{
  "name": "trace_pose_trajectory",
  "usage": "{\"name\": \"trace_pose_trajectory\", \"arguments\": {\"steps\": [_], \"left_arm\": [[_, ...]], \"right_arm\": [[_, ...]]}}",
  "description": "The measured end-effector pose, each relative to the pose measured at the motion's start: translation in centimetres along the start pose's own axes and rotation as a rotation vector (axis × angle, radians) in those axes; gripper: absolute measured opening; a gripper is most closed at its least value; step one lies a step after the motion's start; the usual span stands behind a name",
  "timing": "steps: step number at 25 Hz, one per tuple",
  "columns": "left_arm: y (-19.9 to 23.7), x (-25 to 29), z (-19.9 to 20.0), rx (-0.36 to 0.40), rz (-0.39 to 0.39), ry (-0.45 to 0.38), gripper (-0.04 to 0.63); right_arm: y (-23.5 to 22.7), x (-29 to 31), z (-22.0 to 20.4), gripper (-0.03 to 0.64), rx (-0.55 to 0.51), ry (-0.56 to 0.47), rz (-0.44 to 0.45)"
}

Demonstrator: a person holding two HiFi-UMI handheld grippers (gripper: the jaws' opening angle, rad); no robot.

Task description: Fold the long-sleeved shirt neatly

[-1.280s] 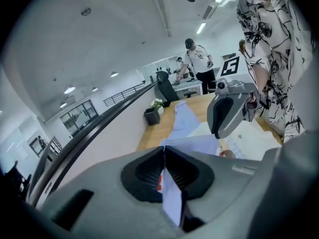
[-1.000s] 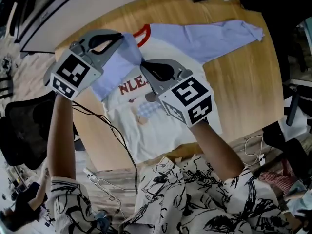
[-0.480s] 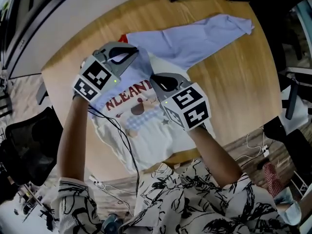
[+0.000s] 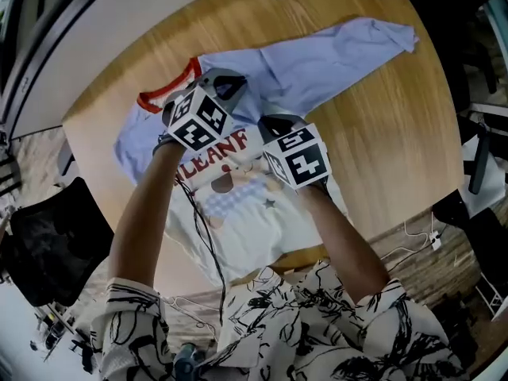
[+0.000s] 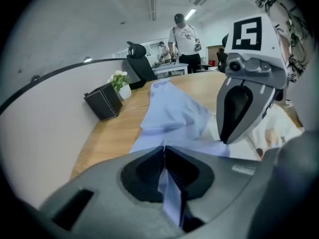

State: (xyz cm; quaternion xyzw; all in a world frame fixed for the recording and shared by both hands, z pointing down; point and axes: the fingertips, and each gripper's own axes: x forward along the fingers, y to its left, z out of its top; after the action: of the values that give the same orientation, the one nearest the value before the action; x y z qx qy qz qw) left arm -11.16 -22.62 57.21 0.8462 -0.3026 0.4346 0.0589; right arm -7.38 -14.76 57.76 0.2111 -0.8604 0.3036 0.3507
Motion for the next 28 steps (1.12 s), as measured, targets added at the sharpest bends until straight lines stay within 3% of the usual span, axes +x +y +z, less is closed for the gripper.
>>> {"name": "trace_pose_trajectory", "arguments": {"steps": [3,5,6,8,12,17,21,25,28], "left_arm": [[0.1,1.2,-0.7,-0.043,0.032,0.019,0.032],[0.4,1.1,-1.3,-0.112,0.035,0.019,0.145],[0.7,0.8,-1.3,-0.15,0.031,0.011,0.203],[1.5,-0.4,-0.6,-0.211,0.032,-0.033,0.293],[3.2,-3.0,2.7,-0.261,0.076,-0.135,0.338],[3.6,-5.3,8.7,-0.26,0.097,-0.205,0.348],[4.0,-5.8,15.5,-0.271,0.109,-0.293,0.336],[3.4,-3.3,21.6,-0.18,0.095,-0.292,0.33],[2.4,0.8,25.9,-0.083,0.063,-0.271,0.319]], "right_arm": [[-0.7,0.2,-0.2,0.017,0.028,0.006,-0.018],[-0.8,0.4,-0.3,0.022,0.06,0.009,-0.01],[-0.7,0.3,-0.3,0.045,0.079,0.01,0.001],[-0.8,-0.4,0.0,0.158,0.123,-0.009,0.029],[-2.8,-4.5,1.6,0.226,0.187,-0.12,0.026],[-8.2,-11.0,3.8,0.278,0.209,-0.272,-0.061],[-16.4,-15.2,3.3,0.276,0.221,-0.338,-0.214],[-24.6,-19.7,1.9,0.276,0.208,-0.354,-0.369],[-29.1,-22.7,0.8,0.273,0.224,-0.362,-0.435]]}}
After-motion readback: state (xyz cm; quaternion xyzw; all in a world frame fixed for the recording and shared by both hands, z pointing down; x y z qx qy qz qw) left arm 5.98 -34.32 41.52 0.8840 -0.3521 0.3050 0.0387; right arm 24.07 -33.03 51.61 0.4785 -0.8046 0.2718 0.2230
